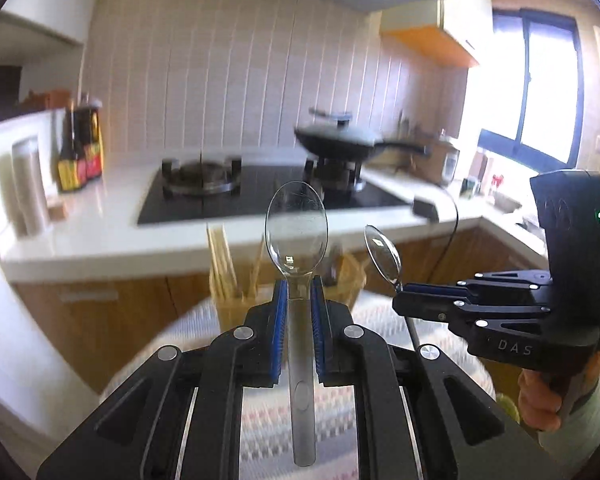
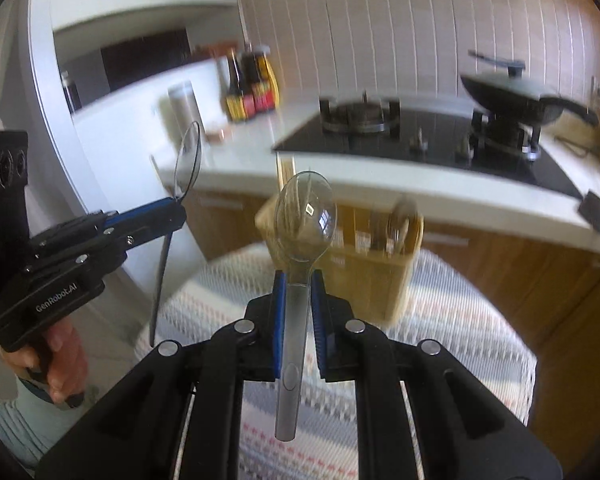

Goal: Organize utensils
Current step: 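Lift both held spoons up over the yellow basket with both tools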

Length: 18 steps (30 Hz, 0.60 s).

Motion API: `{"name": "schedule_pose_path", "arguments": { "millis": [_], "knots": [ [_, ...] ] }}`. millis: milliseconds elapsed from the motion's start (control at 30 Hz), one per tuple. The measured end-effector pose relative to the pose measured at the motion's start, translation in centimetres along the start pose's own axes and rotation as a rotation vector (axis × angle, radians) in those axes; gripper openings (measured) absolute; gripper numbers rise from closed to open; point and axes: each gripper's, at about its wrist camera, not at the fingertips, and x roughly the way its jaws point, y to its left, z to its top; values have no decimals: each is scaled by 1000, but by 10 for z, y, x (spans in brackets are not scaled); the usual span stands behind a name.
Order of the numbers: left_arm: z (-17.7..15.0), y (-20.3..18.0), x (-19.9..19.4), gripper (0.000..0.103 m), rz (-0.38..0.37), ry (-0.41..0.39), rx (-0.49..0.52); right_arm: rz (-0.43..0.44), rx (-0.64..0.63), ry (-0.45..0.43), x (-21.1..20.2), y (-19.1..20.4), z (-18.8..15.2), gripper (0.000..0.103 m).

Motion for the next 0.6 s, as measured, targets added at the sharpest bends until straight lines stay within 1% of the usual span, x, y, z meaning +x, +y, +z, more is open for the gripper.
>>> {"name": "schedule_pose_path", "arguments": {
  "millis": [67,133,167,267,400,500,600],
  "knots": [
    [8,-1,-4,10,-3,-45,-1,-5,-6,-48,-2,-2,11,10],
    [18,1,-4,10,-5,-94,-5,-11,-17,-117,-8,-6,24,10],
    [23,2,-2,10,-4,-114,-9,-13,-20,-136,-11,-8,30,10],
    [35,8,4,10,-1,-170,-20,-23,-20,-230,-15,-17,49,10],
    [45,14,17,10,19,-239,-26,-36,-3,-326,-15,-33,65,10],
    [48,21,31,10,28,-268,-38,-60,10,-379,-8,-45,73,10],
    [49,28,48,10,46,-298,-56,-113,14,-419,6,-57,77,10]
  ]
}}
